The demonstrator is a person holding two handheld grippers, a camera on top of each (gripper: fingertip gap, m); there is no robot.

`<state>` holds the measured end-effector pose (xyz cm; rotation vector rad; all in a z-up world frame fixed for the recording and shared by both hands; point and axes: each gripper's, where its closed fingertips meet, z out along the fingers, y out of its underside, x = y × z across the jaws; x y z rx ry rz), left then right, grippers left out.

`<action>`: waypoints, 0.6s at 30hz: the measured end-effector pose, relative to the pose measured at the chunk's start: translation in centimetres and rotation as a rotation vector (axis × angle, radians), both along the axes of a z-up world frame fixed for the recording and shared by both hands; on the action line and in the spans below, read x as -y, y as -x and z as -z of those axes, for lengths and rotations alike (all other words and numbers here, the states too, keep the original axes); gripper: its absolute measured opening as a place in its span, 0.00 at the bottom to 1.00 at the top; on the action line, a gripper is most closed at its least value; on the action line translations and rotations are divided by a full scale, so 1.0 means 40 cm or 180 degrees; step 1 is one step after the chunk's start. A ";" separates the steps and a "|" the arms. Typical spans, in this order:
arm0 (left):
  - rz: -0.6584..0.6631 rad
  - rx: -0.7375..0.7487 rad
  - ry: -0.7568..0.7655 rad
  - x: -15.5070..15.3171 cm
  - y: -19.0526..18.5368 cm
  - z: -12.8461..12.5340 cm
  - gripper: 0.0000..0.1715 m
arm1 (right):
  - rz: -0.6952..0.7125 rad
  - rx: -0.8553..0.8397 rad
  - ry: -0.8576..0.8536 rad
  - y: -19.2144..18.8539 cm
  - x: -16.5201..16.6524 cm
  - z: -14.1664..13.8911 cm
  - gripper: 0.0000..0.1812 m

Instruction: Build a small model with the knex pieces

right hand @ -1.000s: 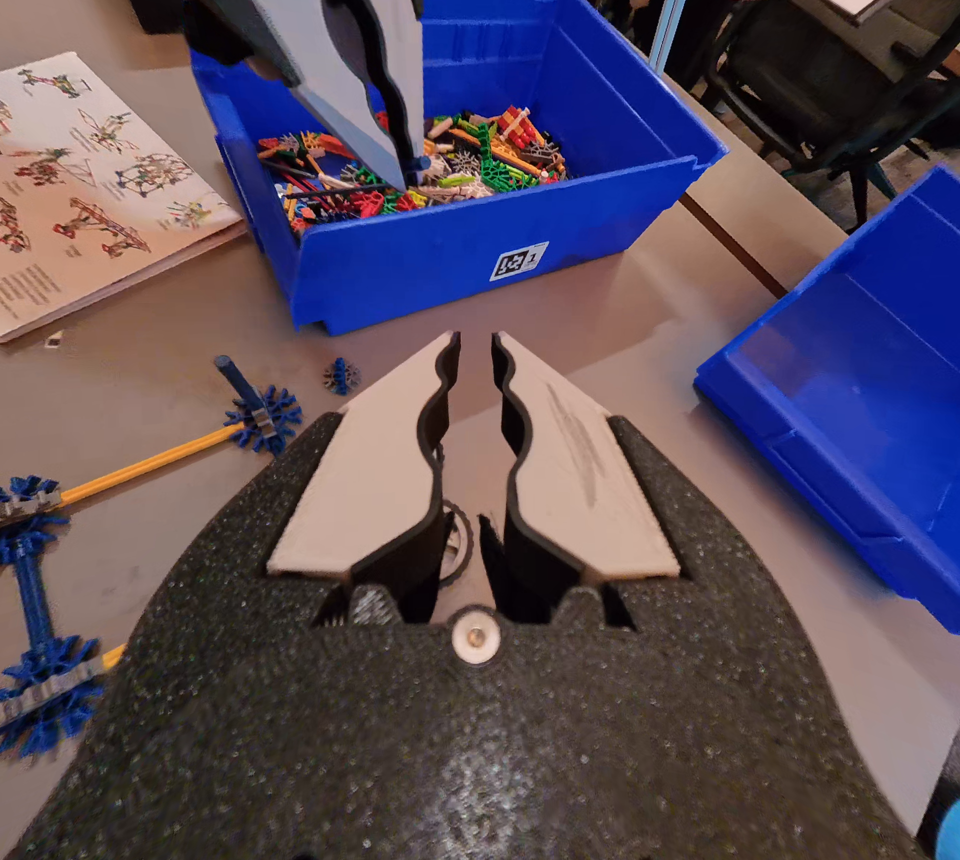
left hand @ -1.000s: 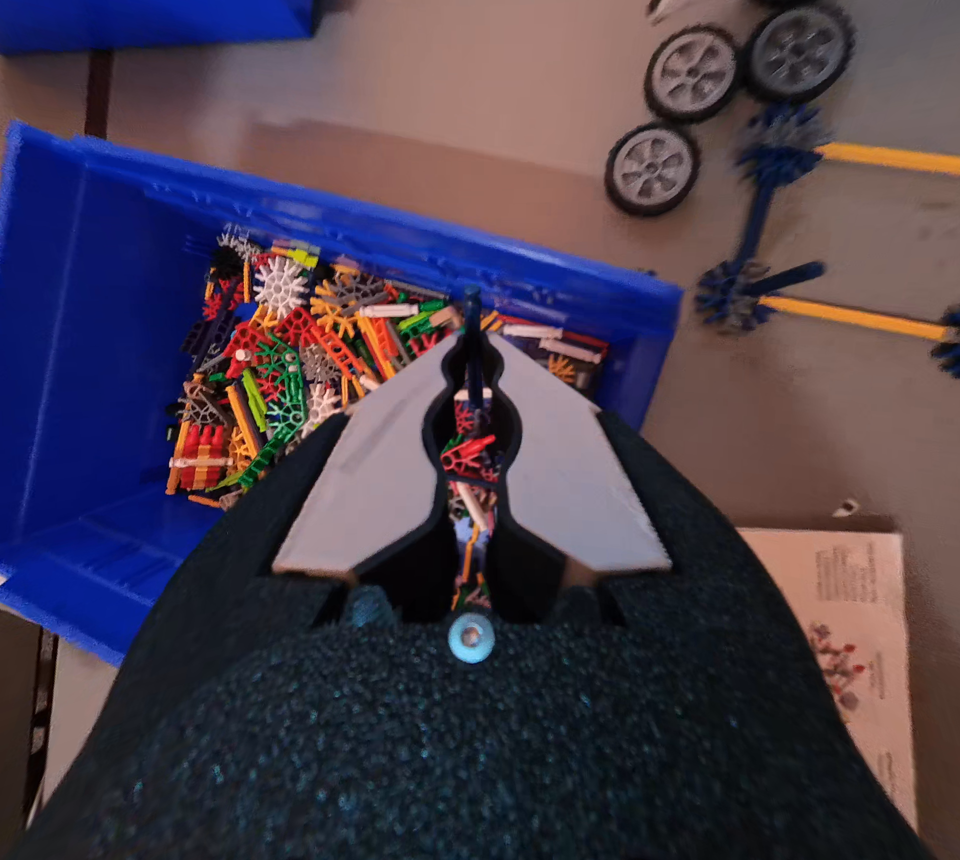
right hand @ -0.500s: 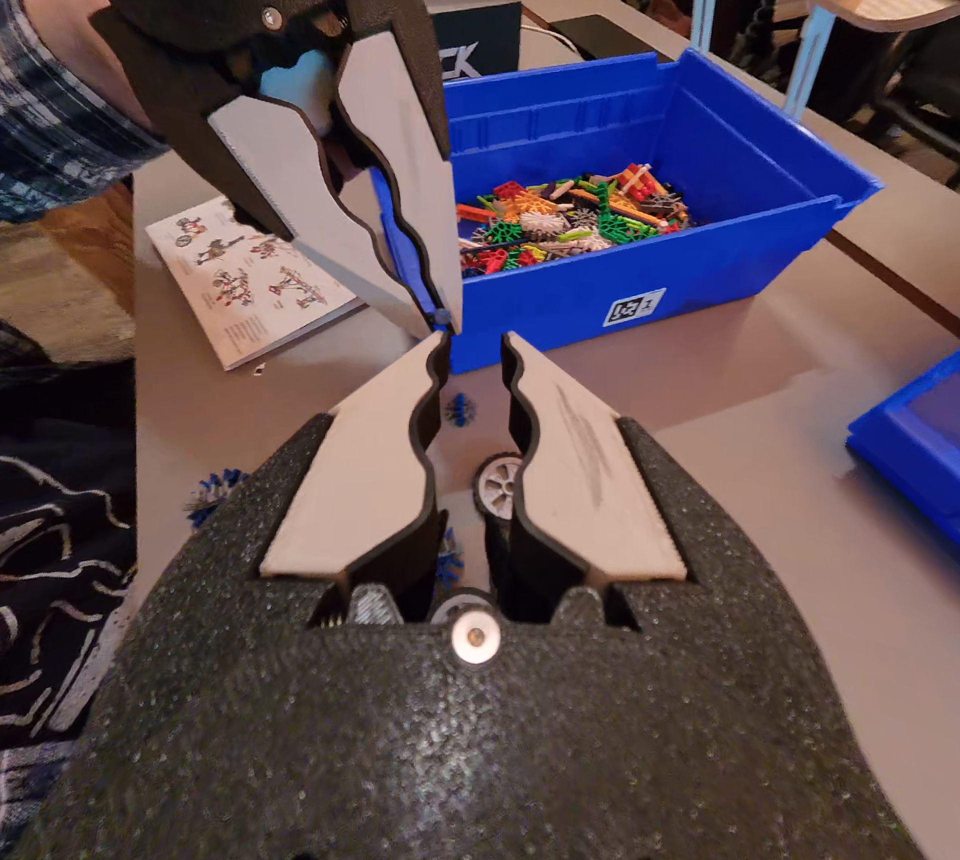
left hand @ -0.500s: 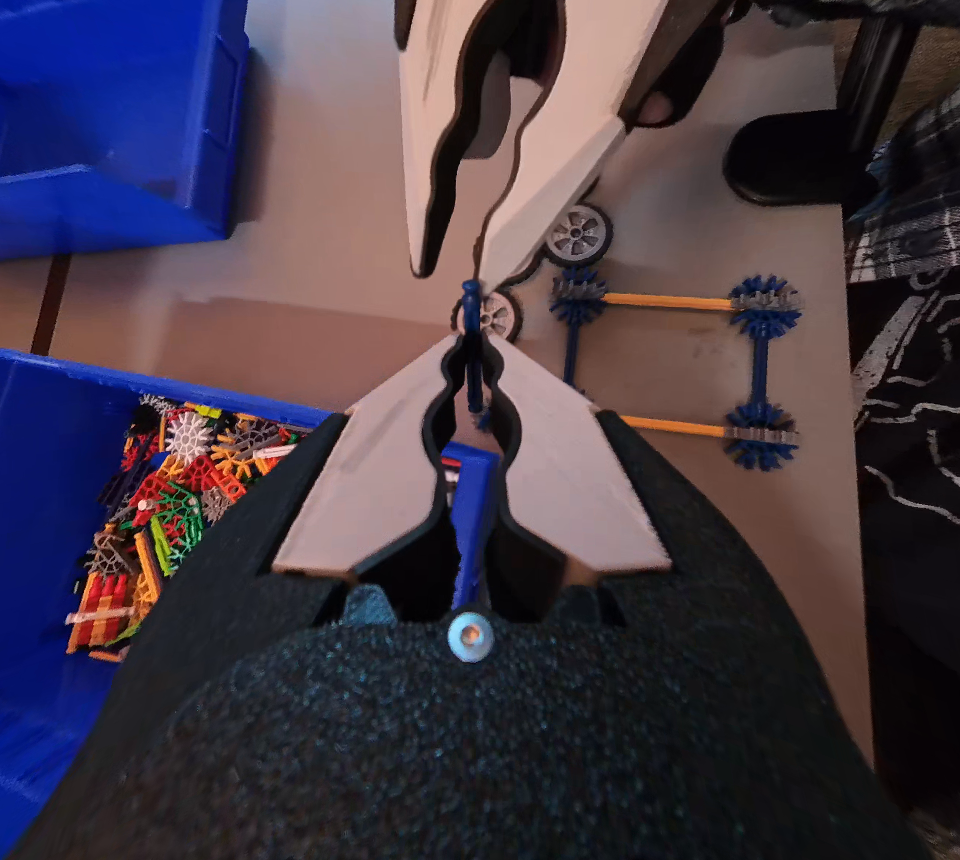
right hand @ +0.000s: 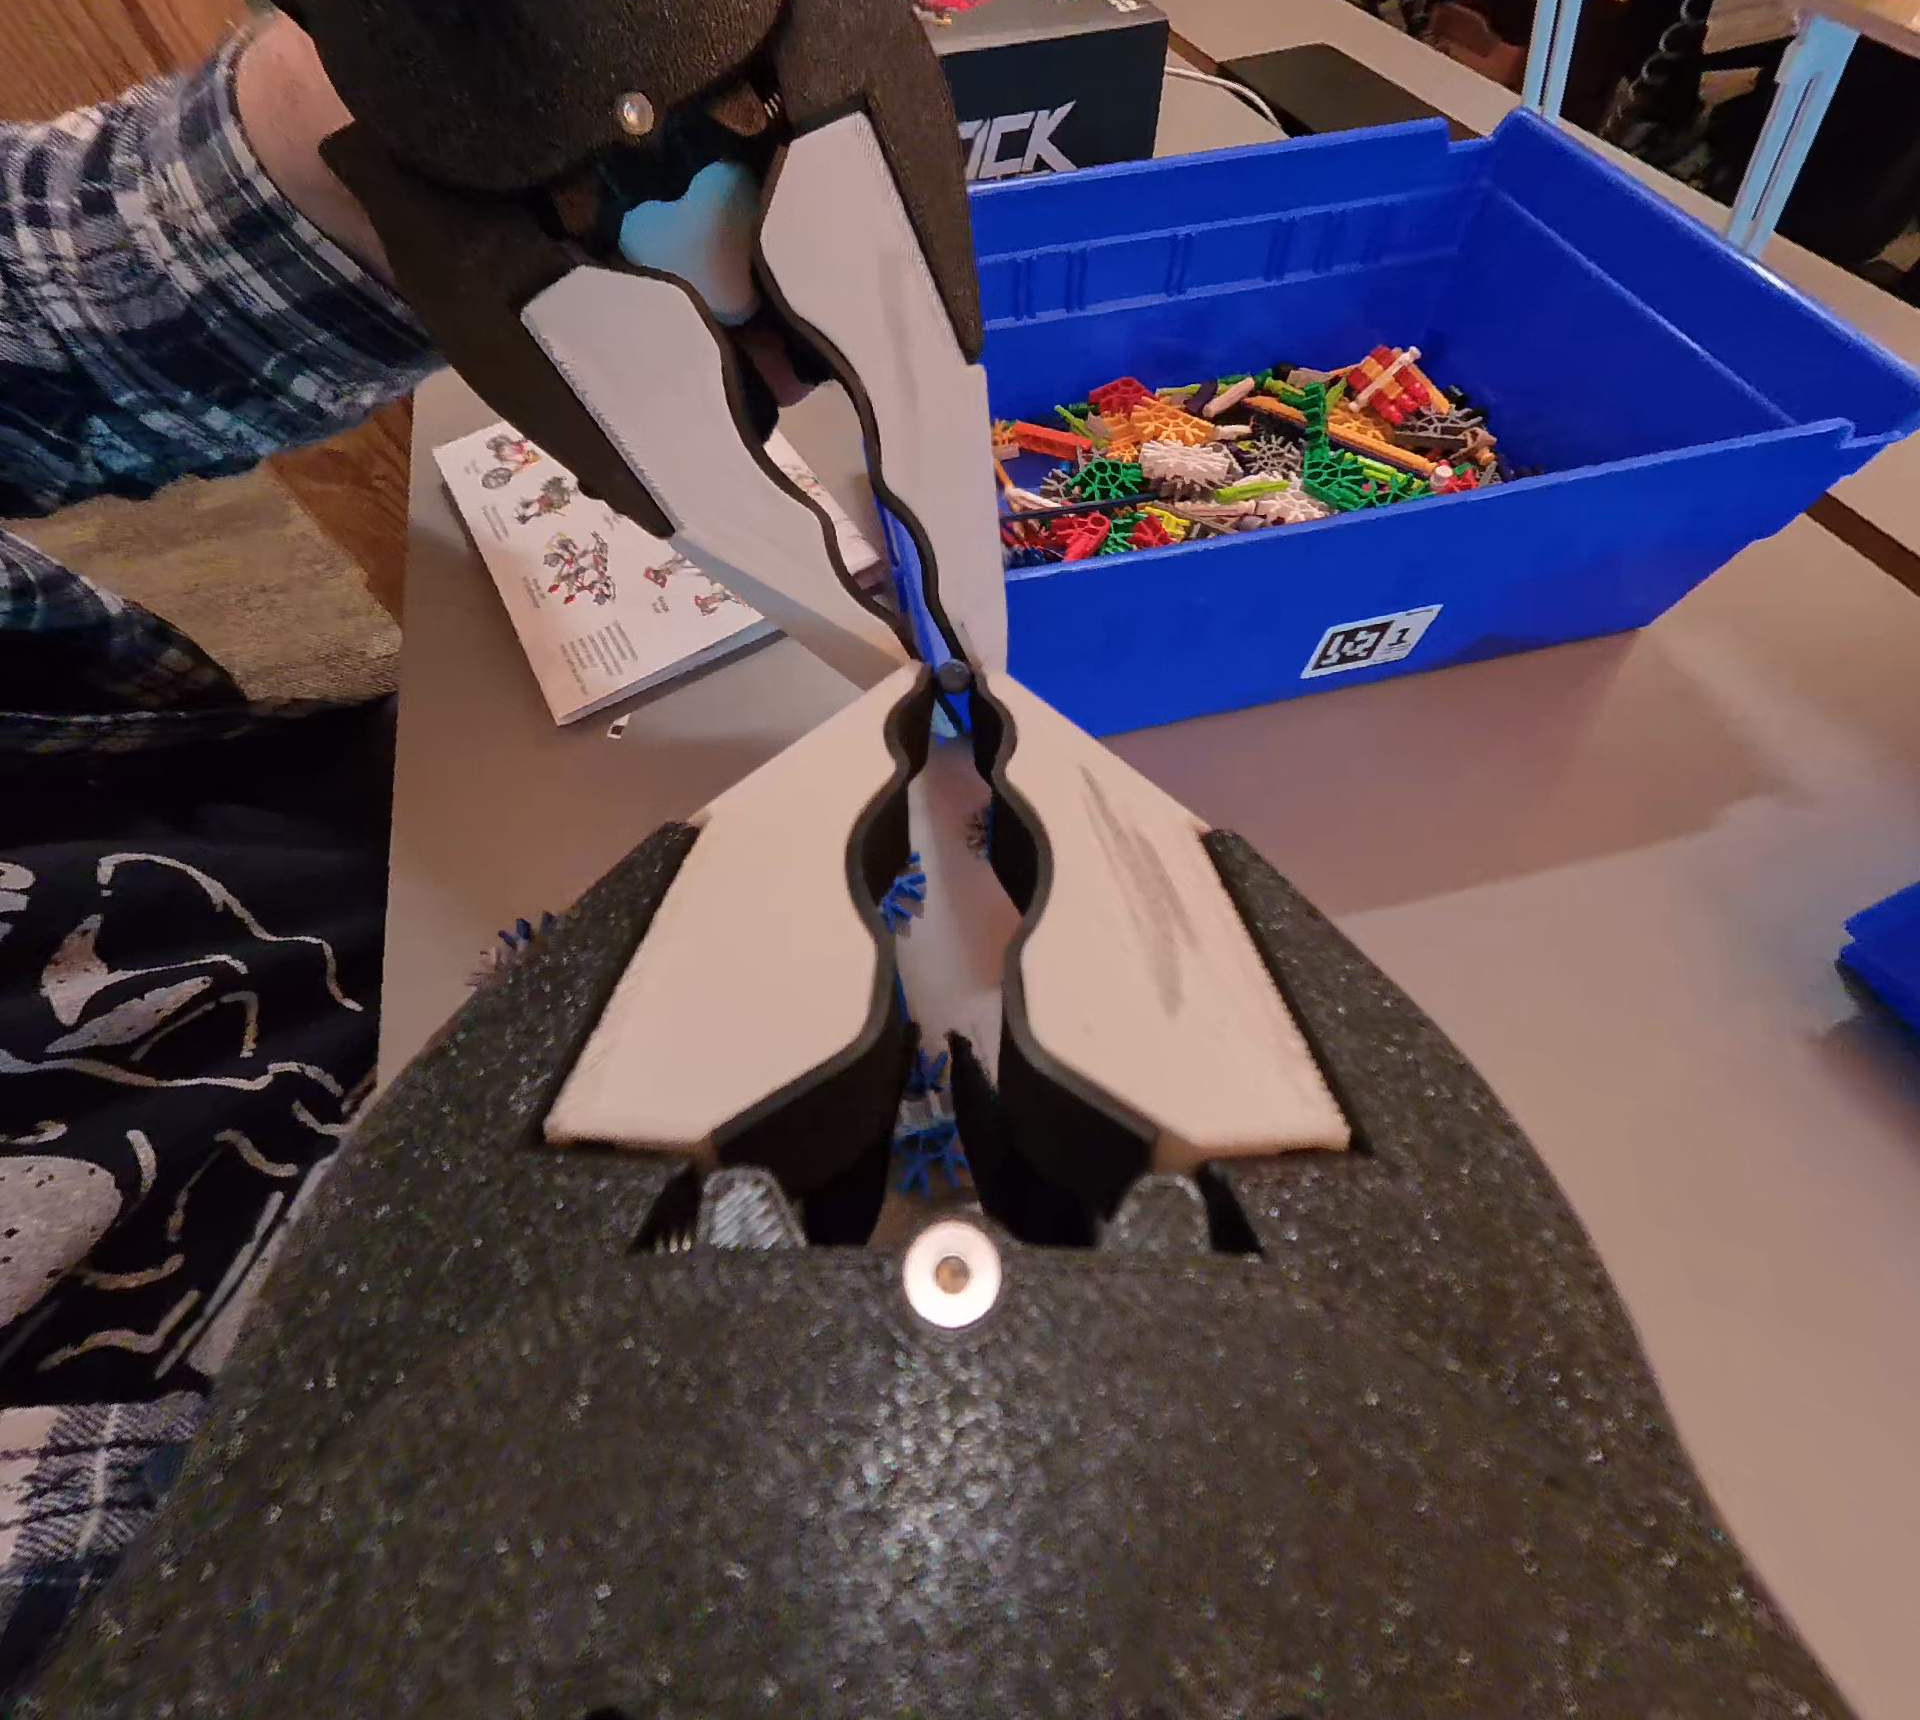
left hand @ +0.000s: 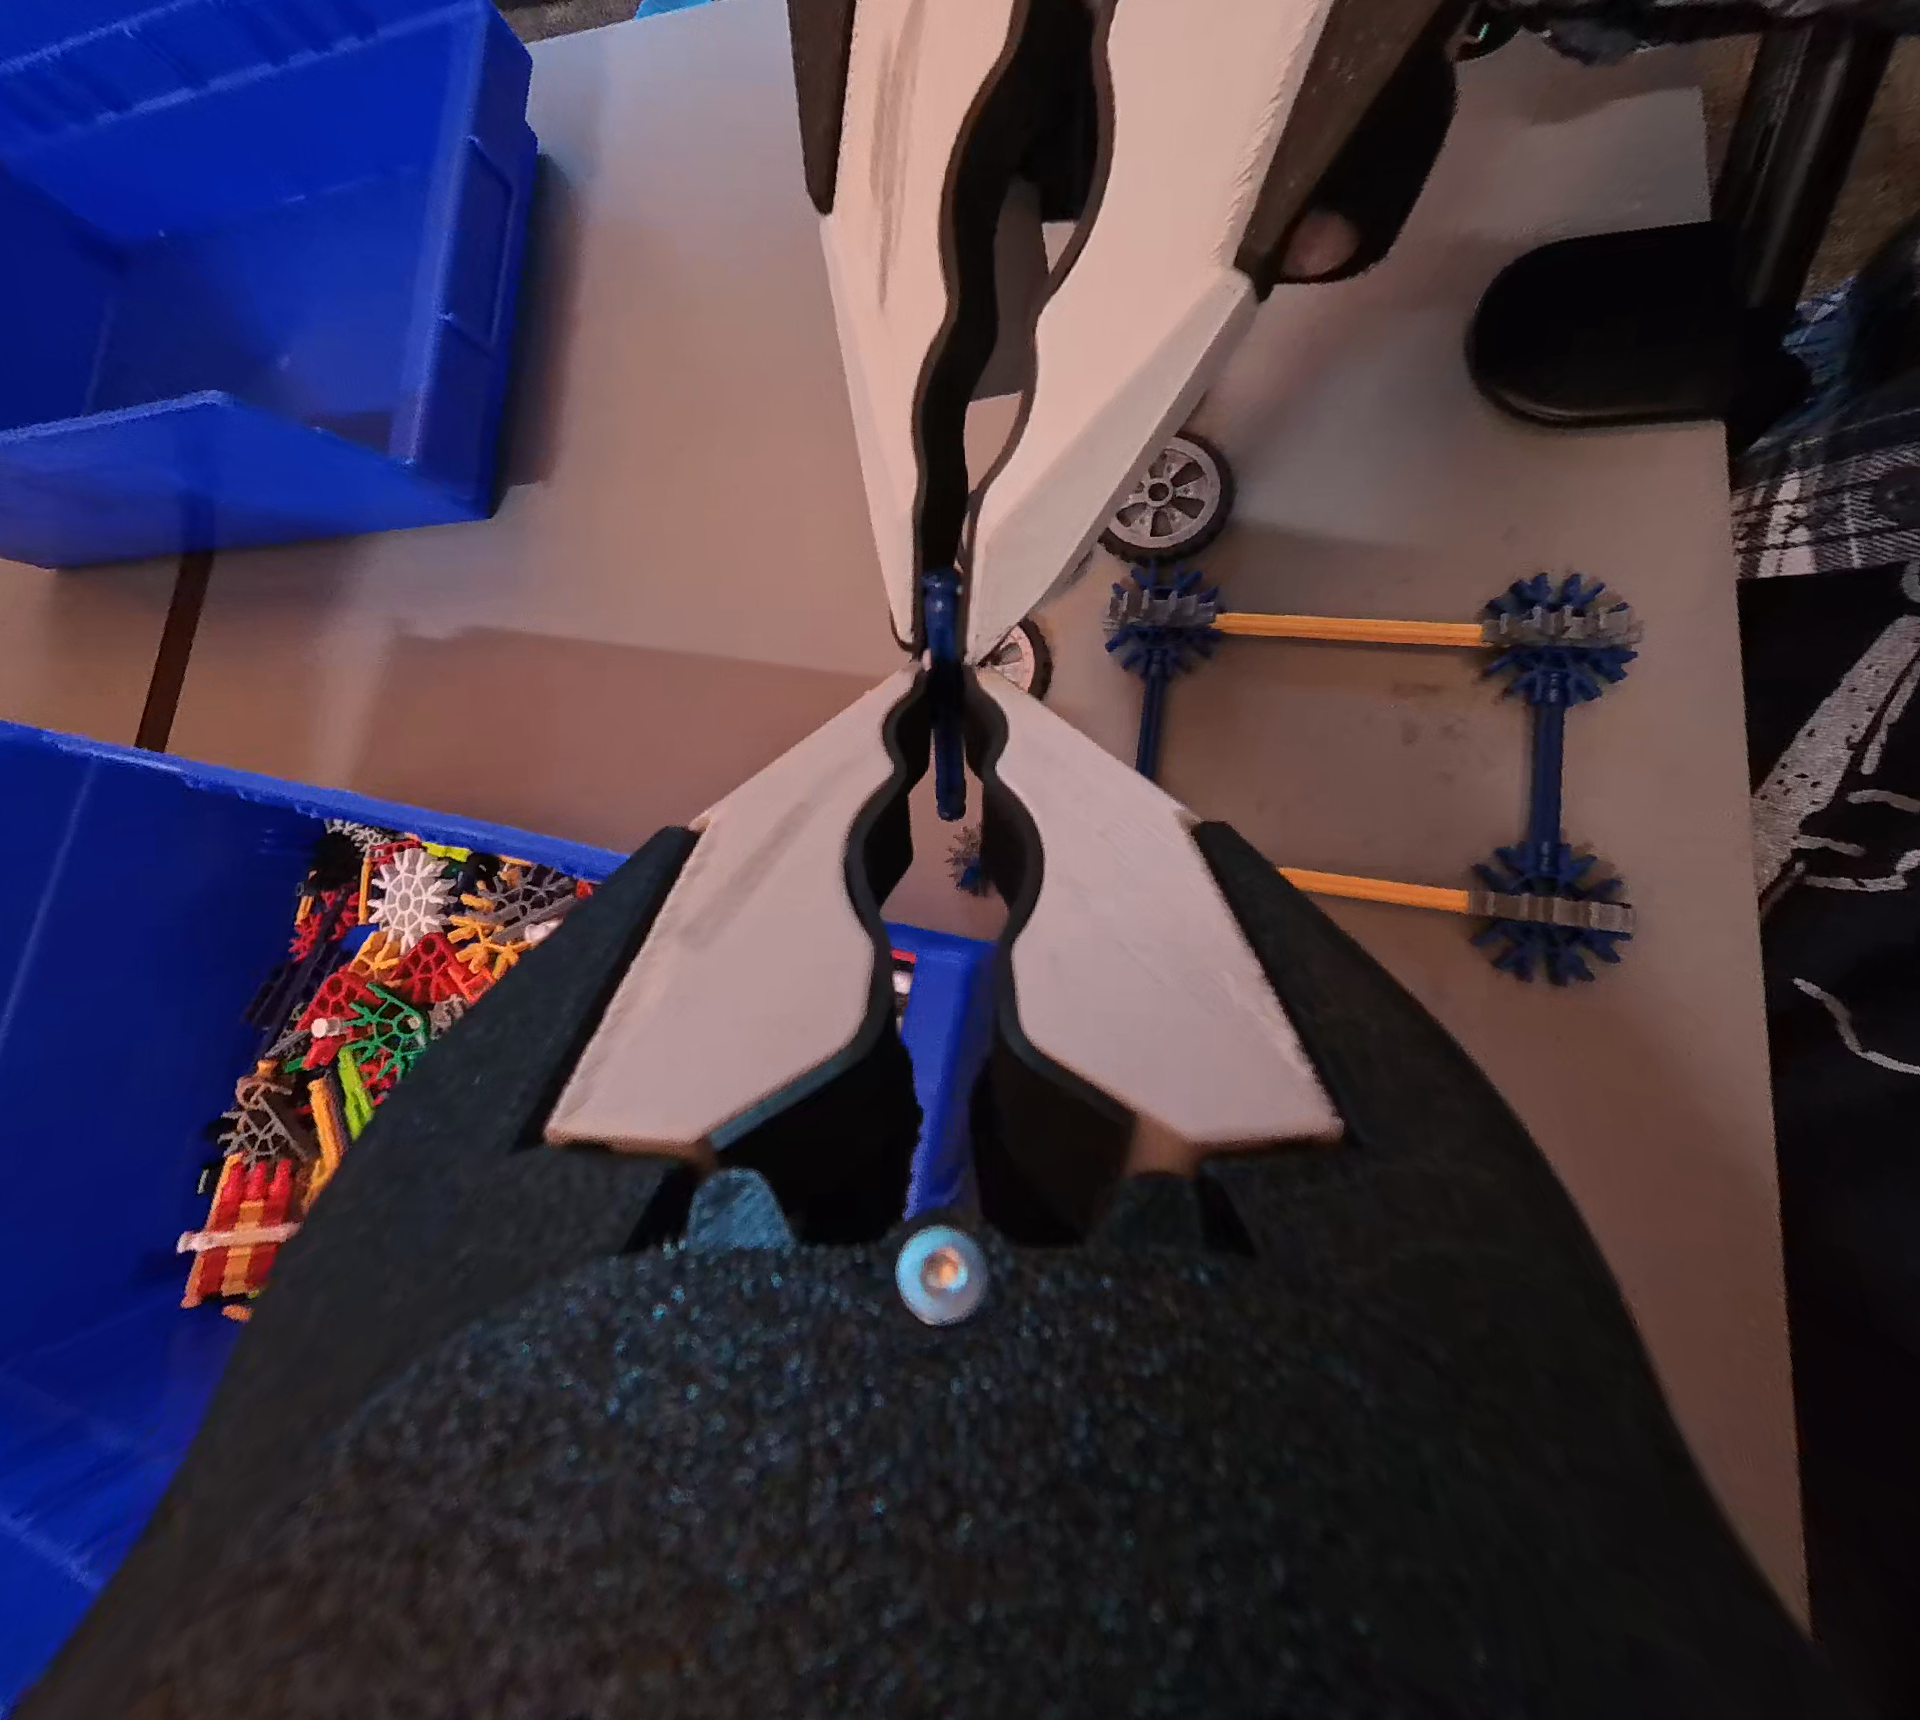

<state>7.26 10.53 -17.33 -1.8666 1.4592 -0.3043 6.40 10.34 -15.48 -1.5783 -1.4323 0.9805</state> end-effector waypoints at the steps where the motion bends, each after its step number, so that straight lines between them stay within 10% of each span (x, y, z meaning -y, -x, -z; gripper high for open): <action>1: -0.0006 0.0010 0.0005 0.001 0.001 0.002 0.02 | -0.0020 -0.0030 0.0031 0.002 0.003 -0.003 0.05; 18: -0.0037 0.0046 -0.0144 0.004 -0.002 0.022 0.02 | -0.0072 0.0001 -0.0047 0.008 0.009 0.006 0.03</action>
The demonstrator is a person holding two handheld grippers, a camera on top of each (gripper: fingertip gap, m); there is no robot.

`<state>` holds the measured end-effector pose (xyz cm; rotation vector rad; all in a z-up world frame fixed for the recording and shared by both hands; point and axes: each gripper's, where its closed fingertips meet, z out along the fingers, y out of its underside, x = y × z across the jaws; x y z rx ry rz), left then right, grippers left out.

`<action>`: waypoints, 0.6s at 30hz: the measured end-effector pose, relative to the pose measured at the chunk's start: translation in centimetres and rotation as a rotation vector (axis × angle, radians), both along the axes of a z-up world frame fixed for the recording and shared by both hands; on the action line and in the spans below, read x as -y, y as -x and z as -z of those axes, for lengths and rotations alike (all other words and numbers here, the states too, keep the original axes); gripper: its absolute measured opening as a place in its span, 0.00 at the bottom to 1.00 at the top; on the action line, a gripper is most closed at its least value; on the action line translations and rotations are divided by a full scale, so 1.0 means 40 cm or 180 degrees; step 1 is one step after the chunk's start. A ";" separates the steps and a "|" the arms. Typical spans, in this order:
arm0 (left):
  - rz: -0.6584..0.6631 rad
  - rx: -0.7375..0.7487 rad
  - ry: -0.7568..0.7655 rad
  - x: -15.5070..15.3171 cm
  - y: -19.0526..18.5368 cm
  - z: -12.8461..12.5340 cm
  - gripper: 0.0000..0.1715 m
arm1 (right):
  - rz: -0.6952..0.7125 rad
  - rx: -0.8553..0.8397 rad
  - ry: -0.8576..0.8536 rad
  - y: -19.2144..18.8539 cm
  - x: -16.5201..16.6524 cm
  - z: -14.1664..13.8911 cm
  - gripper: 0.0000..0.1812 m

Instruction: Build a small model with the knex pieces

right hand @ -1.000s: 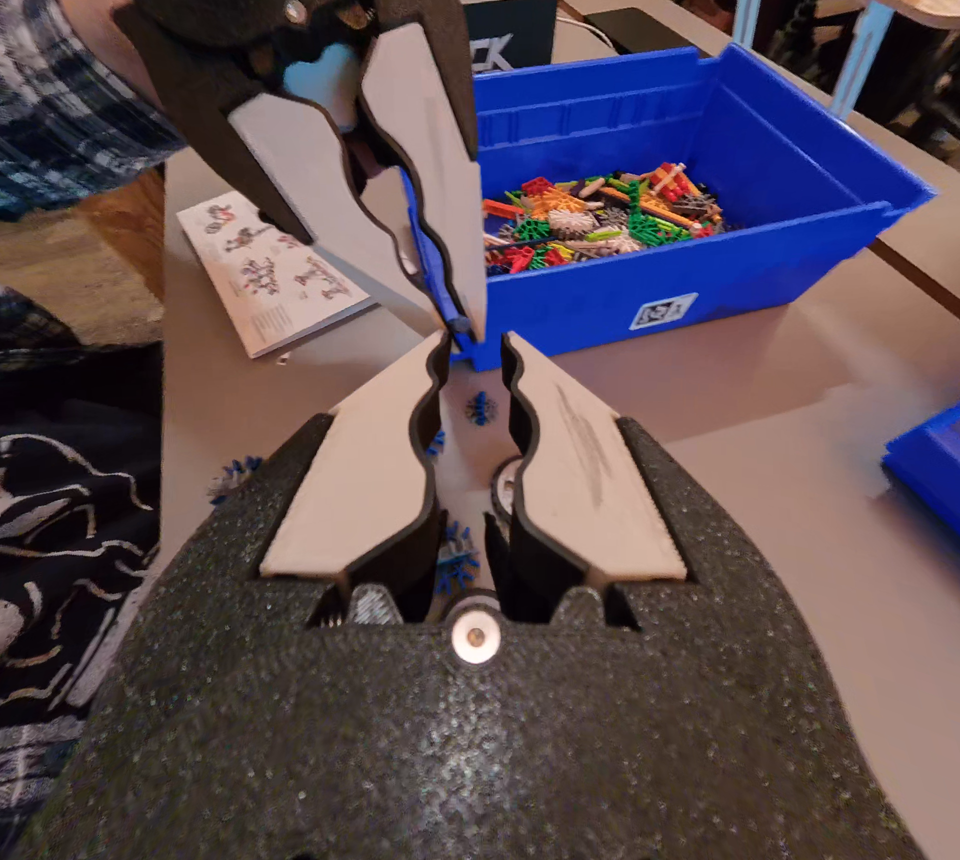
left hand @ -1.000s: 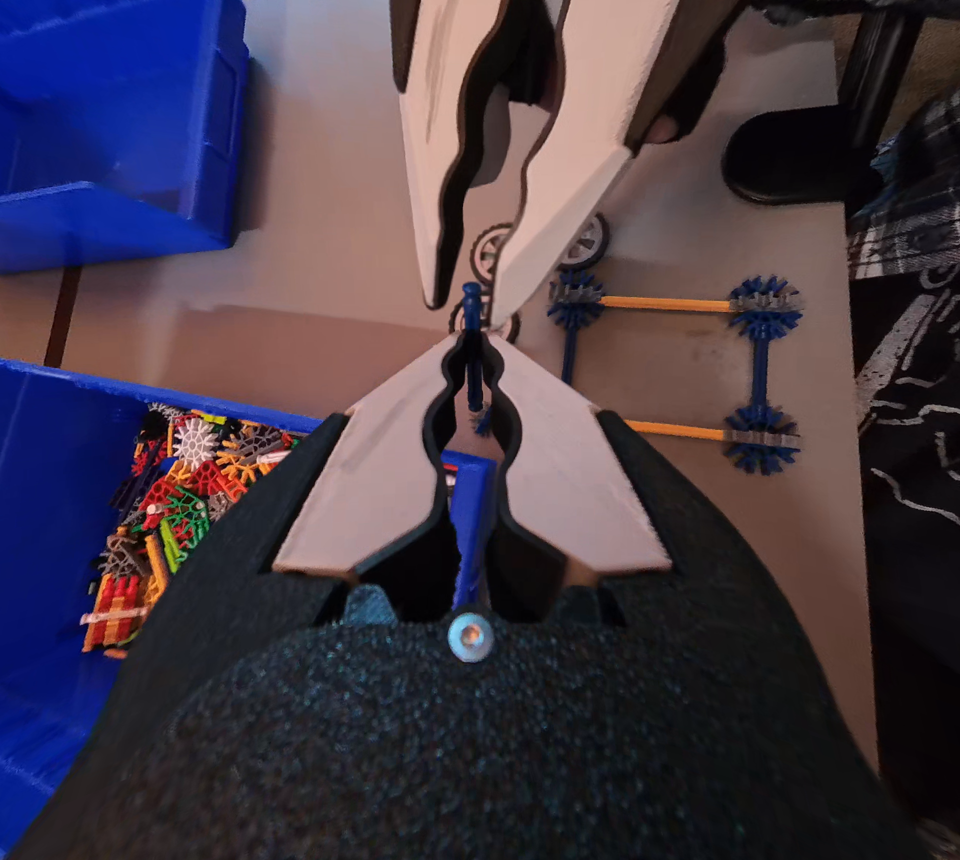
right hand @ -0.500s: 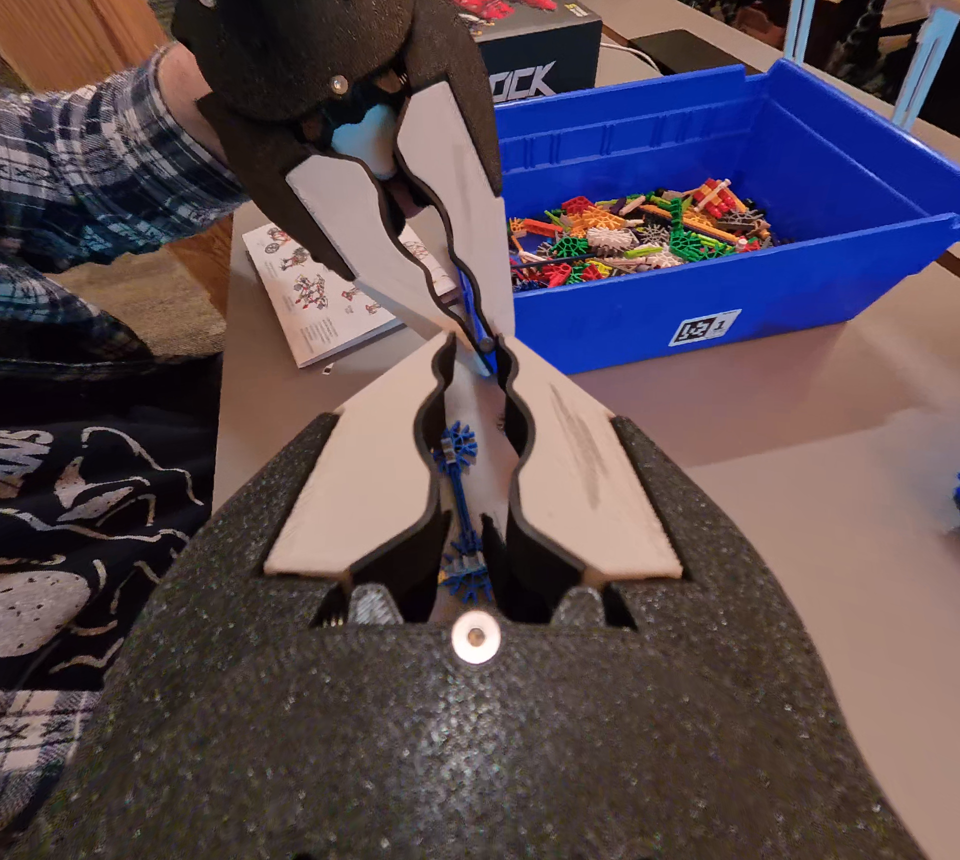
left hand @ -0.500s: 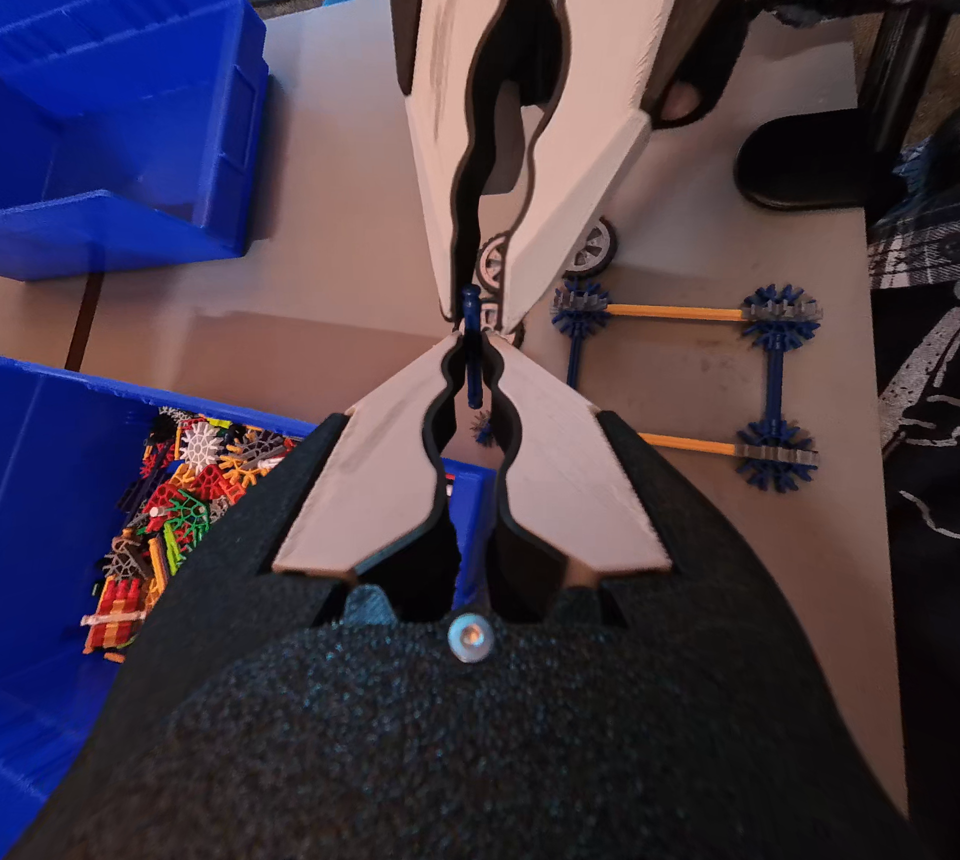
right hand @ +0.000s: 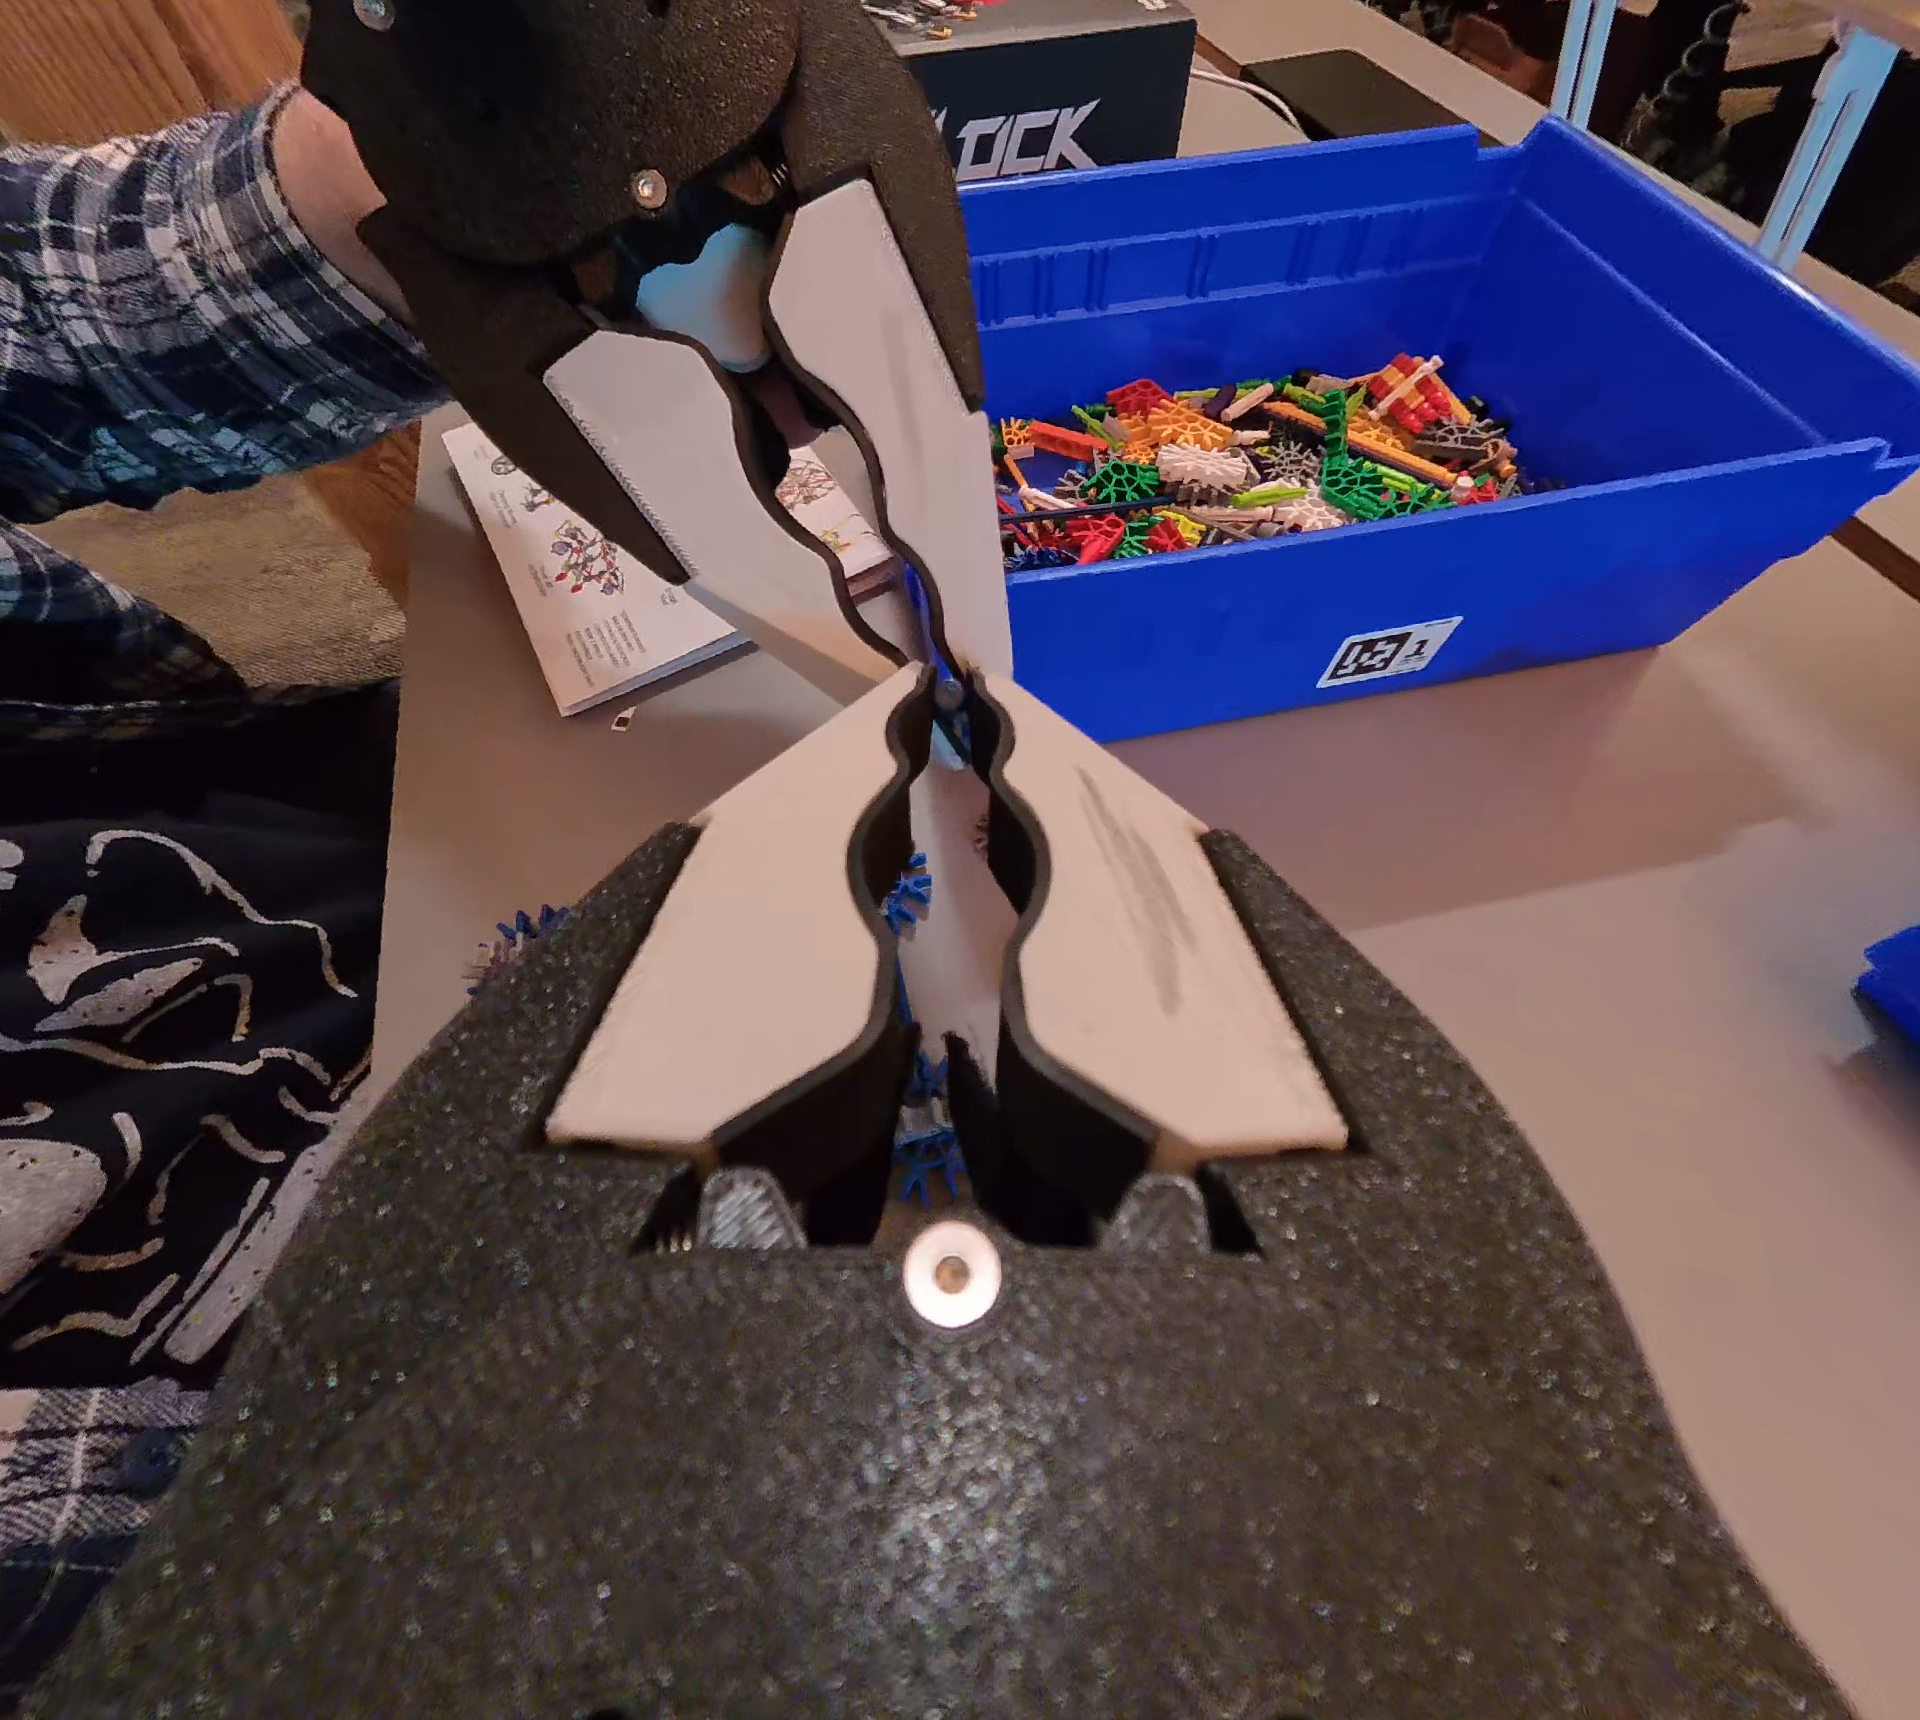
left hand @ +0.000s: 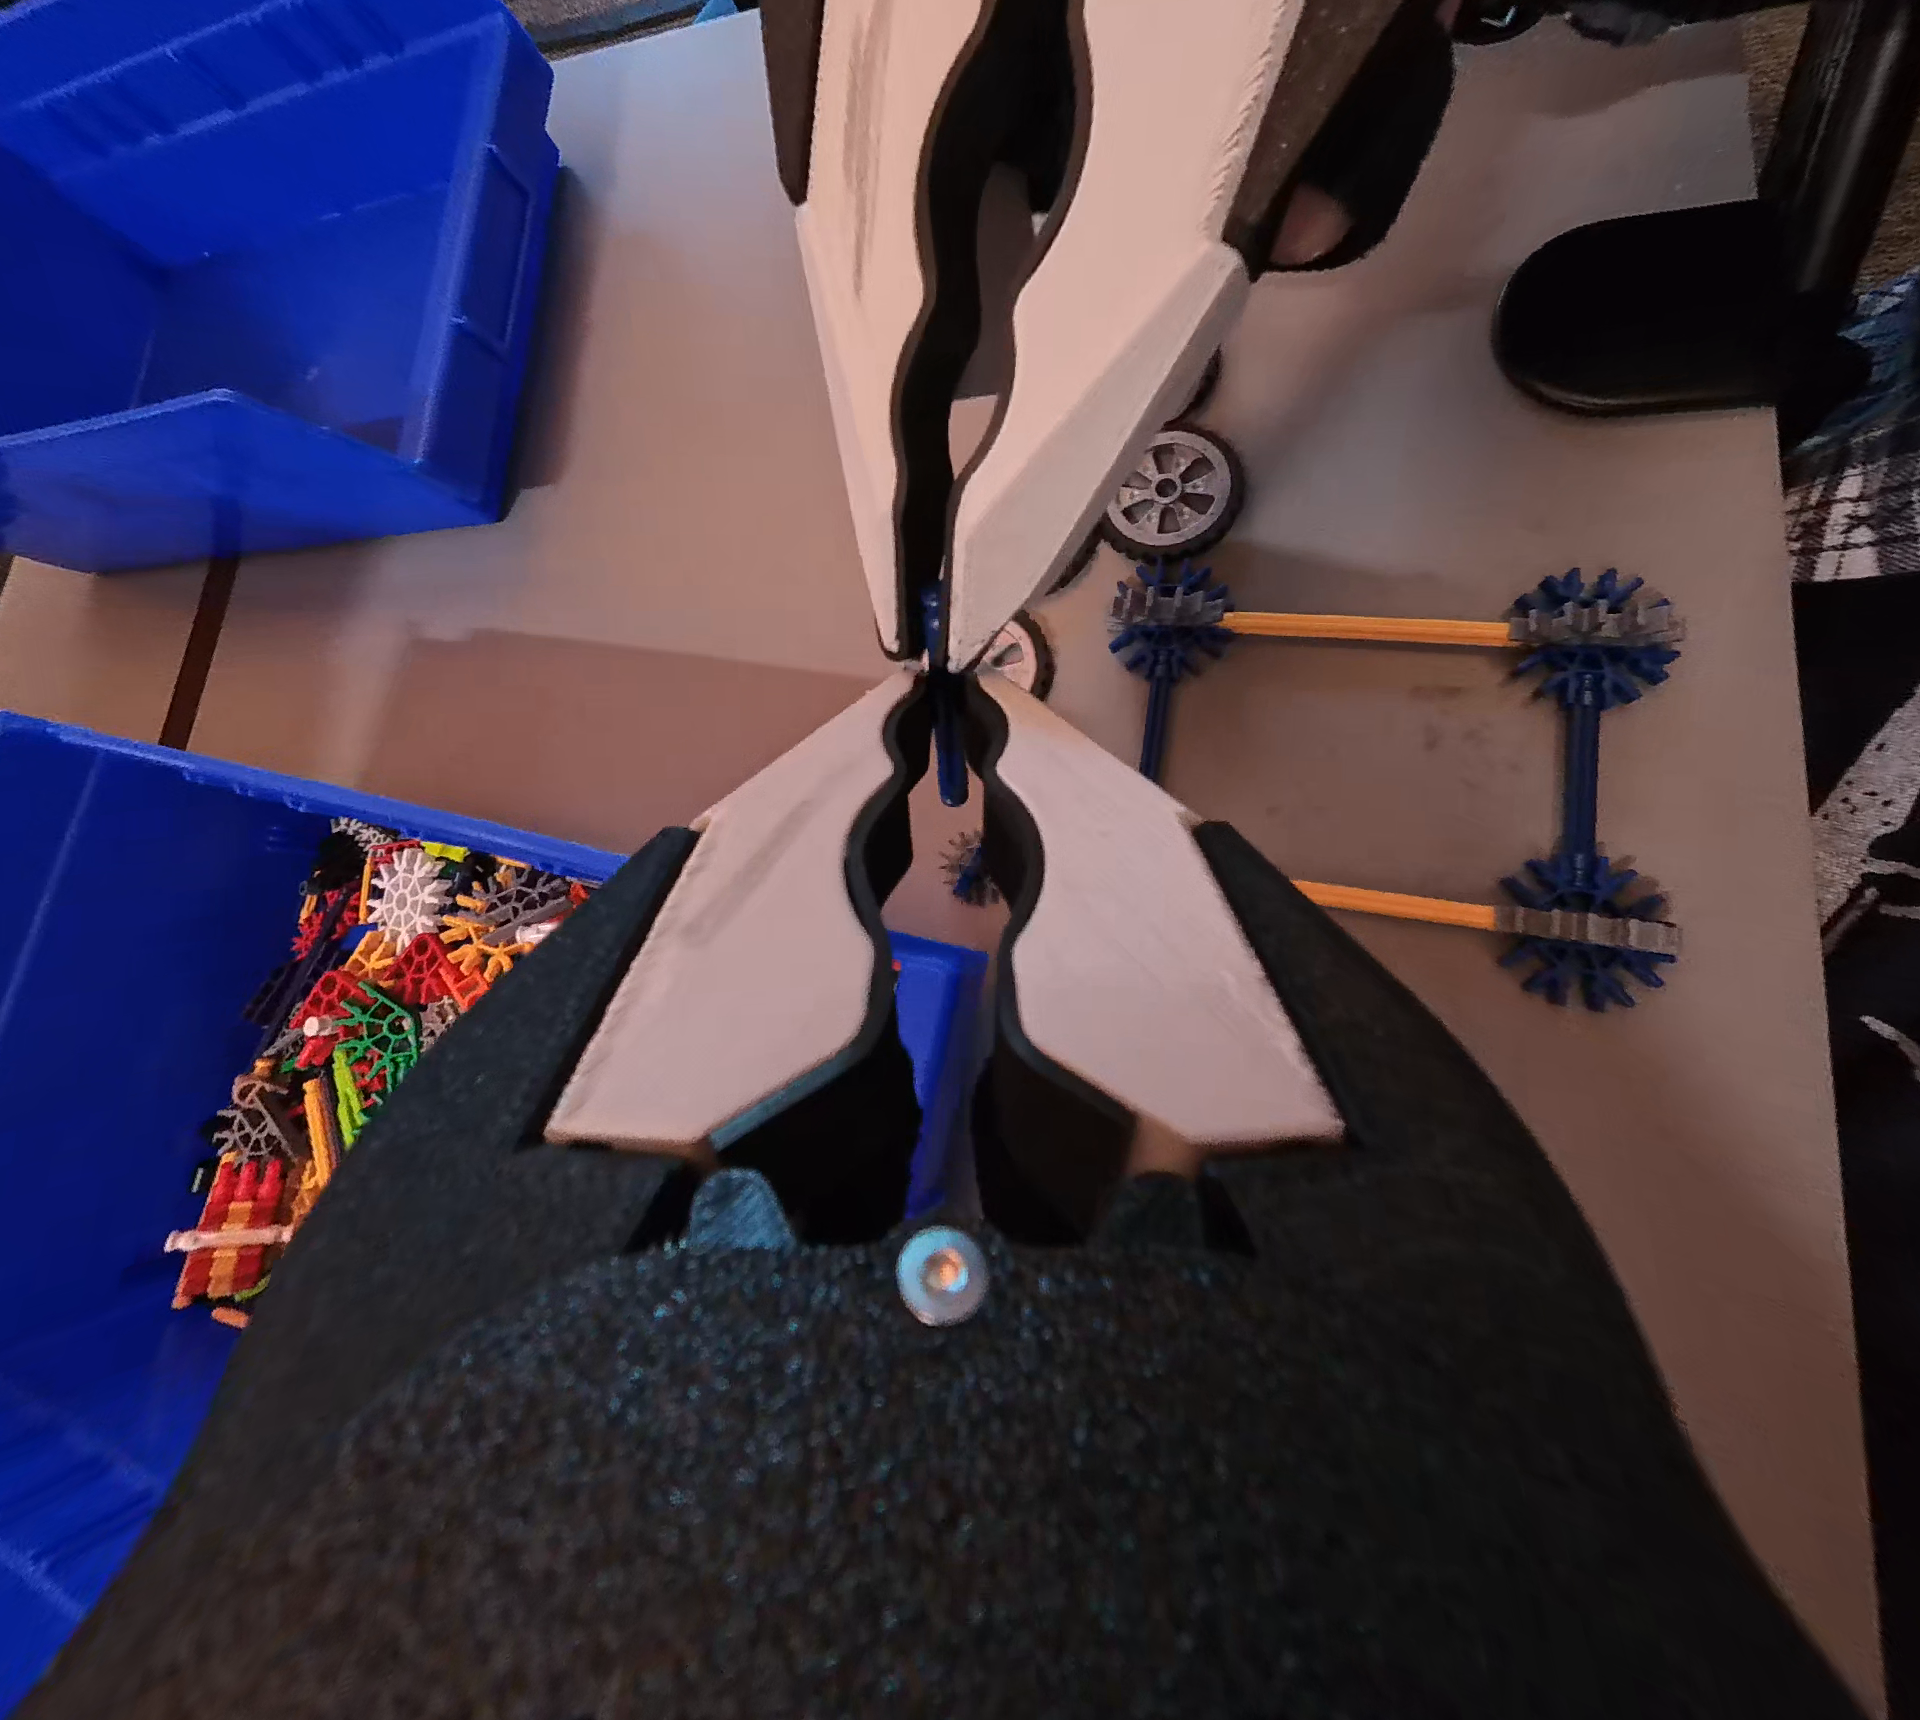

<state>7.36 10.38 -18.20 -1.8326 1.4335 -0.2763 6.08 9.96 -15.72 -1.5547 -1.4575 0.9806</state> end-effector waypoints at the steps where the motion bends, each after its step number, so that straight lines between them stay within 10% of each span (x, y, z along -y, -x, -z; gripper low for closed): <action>1: -0.0009 0.0008 -0.0018 -0.001 -0.001 -0.001 0.02 | 0.0004 -0.0006 0.0021 0.000 -0.001 0.000 0.03; 18: -0.0189 0.0169 -0.0379 0.016 -0.010 -0.038 0.03 | -0.0015 -0.0072 -0.0114 -0.005 0.020 -0.038 0.02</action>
